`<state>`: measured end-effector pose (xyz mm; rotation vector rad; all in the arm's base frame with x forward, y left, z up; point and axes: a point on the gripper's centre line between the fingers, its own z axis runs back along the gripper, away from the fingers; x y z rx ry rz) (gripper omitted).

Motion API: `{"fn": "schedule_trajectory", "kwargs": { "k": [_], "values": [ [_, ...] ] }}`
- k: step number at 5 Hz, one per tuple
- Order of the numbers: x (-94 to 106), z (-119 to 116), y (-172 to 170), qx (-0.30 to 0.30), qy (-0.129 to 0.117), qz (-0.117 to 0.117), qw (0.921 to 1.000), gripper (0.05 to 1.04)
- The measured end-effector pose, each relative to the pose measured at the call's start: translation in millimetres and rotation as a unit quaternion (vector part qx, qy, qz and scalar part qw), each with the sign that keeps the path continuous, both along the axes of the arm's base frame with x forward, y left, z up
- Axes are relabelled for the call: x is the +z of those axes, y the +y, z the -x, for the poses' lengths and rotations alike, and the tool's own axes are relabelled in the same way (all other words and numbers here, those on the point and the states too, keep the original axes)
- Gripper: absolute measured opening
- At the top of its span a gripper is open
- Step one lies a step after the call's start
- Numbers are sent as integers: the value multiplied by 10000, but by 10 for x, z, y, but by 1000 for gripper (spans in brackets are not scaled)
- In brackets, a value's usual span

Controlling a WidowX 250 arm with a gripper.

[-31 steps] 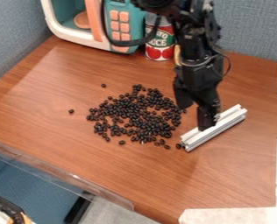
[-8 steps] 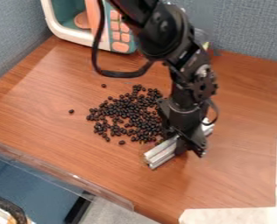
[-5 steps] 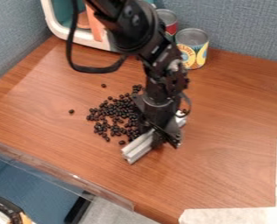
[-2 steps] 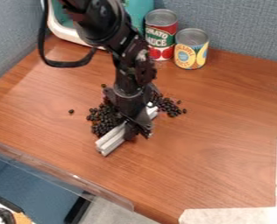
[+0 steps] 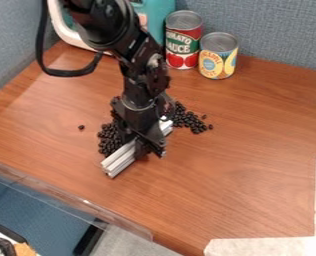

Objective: Sweep into pile

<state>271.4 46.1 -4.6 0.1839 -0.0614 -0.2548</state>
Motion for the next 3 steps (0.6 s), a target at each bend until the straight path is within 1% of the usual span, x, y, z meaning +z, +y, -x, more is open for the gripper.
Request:
{"fn": "schedule_trajectory", "kwargs": {
  "k": [1, 2, 3],
  "values": [
    [116, 11, -44, -19, -106, 28, 9999, 381],
    [310, -43, -175, -258, -400, 30, 9989, 381],
    [448, -73, -362, -419, -523, -9, 9977, 381]
  ]
}}
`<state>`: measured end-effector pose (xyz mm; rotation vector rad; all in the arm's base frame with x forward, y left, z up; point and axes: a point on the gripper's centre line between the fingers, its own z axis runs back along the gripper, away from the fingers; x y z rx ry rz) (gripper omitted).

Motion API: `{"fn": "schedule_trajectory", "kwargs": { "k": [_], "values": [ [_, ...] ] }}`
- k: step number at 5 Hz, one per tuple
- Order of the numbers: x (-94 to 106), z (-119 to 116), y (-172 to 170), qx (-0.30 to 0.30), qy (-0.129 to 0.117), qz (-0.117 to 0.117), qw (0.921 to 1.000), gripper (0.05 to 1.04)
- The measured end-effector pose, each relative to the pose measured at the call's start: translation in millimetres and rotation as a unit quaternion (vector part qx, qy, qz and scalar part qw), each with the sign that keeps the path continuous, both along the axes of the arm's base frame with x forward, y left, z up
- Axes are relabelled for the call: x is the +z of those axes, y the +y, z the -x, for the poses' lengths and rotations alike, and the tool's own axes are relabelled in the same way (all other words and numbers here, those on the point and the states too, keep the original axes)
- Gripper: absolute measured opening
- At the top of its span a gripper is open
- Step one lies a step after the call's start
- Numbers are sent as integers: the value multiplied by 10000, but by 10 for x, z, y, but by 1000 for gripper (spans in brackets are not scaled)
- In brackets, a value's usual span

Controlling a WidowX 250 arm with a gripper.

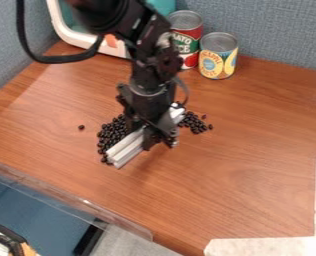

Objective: Sweep into pile

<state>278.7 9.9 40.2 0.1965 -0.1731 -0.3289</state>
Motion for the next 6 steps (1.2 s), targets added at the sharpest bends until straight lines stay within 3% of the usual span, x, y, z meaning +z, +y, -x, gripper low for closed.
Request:
{"fn": "schedule_trajectory", "kwargs": {
  "k": [1, 2, 3, 4, 5, 6],
  "values": [
    [84, -231, -157, -165, -182, 320, 9992, 381],
    [-11, -548, -340, -385, -129, 703, 9967, 381],
    [-109, -855, -472, -438, -119, 932, 9946, 381],
    [-288, -1117, -556, -516, -103, 1070, 9929, 381],
    [-309, -1309, -672, -522, -249, 1150, 9917, 381],
    [-299, -1276, -805, -395, -158, 1072, 9933, 381]
  ]
}}
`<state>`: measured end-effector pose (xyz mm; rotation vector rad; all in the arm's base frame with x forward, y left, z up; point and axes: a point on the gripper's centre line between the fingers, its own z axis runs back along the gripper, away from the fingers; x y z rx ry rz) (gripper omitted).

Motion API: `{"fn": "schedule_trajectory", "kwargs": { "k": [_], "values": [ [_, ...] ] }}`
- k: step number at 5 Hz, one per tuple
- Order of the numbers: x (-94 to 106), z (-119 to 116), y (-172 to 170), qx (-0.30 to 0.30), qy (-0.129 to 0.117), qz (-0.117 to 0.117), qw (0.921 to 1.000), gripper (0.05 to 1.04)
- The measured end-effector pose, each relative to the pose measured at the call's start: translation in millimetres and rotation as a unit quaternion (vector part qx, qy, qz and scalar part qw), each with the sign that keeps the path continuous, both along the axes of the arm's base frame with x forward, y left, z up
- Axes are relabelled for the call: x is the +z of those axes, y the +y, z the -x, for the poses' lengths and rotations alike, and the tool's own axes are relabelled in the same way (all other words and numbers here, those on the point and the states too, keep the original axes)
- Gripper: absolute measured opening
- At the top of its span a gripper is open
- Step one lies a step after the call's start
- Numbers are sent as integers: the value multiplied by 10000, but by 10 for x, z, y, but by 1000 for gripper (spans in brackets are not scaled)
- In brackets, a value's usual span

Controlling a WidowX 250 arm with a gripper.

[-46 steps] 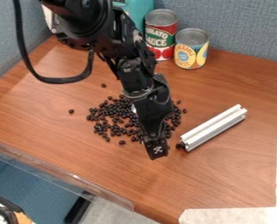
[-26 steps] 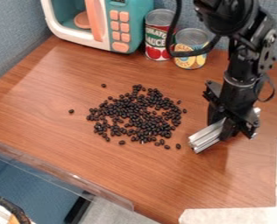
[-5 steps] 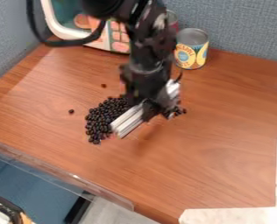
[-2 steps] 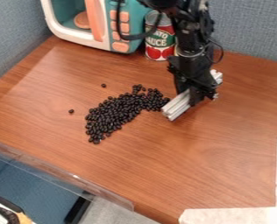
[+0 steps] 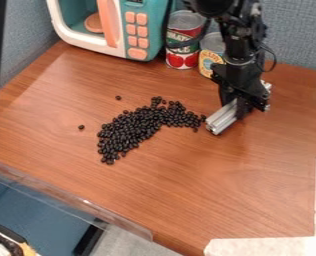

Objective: Sweep into pile

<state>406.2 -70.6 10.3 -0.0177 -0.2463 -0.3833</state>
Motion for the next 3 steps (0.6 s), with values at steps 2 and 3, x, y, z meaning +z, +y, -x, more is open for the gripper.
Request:
{"fn": "schedule_trajectory", "kwargs": {
  "k": [2, 3],
  "values": [
    [372, 167, 1, 96, 137, -521, 9985, 381],
    [387, 160, -35, 0, 91, -441, 9990, 381]
  ]
}}
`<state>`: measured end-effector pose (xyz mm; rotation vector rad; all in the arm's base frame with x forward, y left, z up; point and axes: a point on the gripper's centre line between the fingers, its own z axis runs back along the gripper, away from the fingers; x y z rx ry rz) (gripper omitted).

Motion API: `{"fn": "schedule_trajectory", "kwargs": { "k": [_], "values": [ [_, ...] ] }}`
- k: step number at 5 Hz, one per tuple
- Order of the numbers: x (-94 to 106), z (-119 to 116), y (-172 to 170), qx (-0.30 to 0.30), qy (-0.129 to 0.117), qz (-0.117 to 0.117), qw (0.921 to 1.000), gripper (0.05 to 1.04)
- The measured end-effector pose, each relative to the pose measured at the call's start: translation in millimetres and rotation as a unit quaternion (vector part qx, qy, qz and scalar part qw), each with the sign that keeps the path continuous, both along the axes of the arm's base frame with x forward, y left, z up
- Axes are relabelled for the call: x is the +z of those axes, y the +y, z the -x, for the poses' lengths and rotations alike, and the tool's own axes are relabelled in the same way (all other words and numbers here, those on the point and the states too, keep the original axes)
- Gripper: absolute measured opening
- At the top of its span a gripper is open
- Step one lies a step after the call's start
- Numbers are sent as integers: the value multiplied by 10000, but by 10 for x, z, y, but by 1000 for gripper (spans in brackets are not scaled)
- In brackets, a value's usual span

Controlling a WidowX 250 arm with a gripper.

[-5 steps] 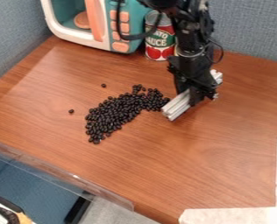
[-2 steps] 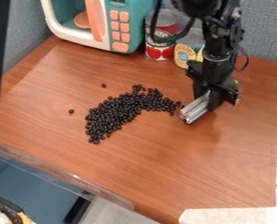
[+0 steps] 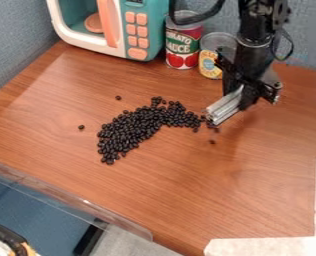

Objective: Sweep into pile

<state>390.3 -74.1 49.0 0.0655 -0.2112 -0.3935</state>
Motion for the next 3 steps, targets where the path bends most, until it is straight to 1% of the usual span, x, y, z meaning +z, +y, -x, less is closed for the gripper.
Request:
{"fn": "schedule_trajectory", "kwargs": {
  "k": [1, 2, 3],
  "values": [
    [-61, -42, -204, -59, -189, 137, 9997, 381],
    [-290, -23, -383, 59, -121, 267, 9996, 381],
    [-447, -26, -427, 352, -52, 454, 9983, 381]
  ]
}}
